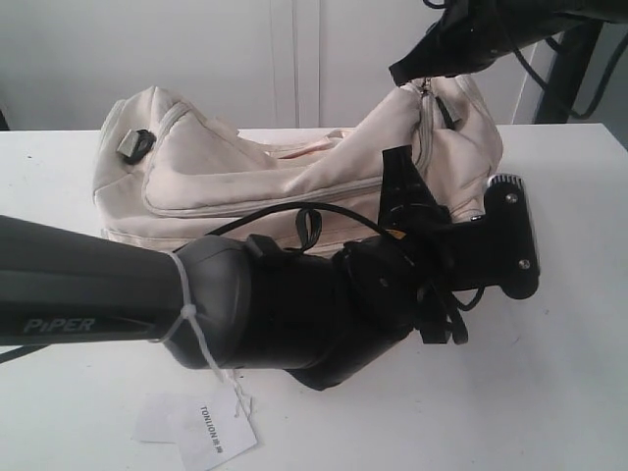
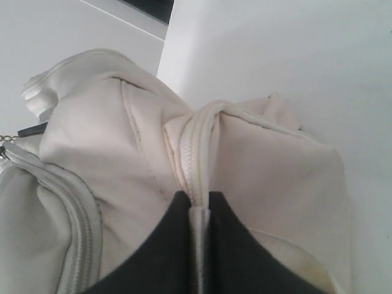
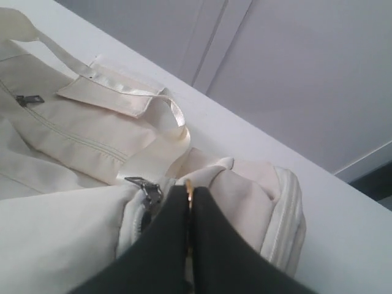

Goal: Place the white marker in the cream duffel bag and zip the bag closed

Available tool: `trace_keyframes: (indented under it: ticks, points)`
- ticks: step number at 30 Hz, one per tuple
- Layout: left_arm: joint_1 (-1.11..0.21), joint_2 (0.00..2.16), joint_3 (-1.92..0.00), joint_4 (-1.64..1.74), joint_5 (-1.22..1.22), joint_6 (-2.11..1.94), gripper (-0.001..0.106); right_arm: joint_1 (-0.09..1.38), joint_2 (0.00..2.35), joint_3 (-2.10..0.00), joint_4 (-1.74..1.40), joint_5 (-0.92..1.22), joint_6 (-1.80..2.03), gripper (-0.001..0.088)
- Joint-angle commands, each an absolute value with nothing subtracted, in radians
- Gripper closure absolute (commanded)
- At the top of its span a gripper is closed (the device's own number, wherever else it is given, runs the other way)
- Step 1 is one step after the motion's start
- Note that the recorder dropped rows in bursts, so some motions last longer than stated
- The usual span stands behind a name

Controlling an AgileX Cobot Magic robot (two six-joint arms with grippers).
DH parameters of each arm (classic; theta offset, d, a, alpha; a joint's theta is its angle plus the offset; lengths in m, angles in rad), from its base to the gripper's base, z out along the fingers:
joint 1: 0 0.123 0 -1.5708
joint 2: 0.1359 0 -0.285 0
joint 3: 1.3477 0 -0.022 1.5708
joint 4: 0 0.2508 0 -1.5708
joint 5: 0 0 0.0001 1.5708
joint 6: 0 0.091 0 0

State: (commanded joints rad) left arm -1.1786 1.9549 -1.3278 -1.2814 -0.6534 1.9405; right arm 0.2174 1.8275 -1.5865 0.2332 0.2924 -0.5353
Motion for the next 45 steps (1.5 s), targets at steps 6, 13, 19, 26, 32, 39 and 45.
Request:
trace_keyframes:
  ticks: [6, 13, 19, 26, 32, 39, 45]
  points:
    - [-1.179, 1.955, -1.328, -1.281, -0.656, 1.936, 0.105, 0.217, 1.839, -1.587, 0.238, 0.224, -0.535, 0.0868]
    - [-1.179, 1.955, -1.328, -1.281, -0.656, 1.914, 0.105, 0.217, 1.862, -1.587, 0.238, 0.159, -0.535, 0.0868]
    - [-1.179, 1.955, -1.328, -1.281, -0.656, 1.908, 0.105, 0.217, 1.896, -1.587, 0.238, 0.098, -0.535, 0.0868]
    - [-1.179, 1.955, -1.328, -1.281, -0.656, 1.903, 0.105, 0.217, 1.912, -1.587, 0.238, 0.039, -0.529, 0.0868]
    - [-1.179, 1.955, -1.328, -1.281, -0.656, 1.899, 0.105, 0.217, 1.912, -1.587, 0.238, 0.031, -0.529, 0.0868]
    - [-1.179, 1.955, -1.328, -1.281, -0.658, 1.879, 0.105, 0.217, 1.912, -1.587, 0.238, 0.089, -0.529, 0.0569]
    - [-1.179, 1.955, -1.328, -1.288, -0.662, 1.872, 0.105, 0.217, 1.903, -1.587, 0.238, 0.206, -0.523, 0.0242]
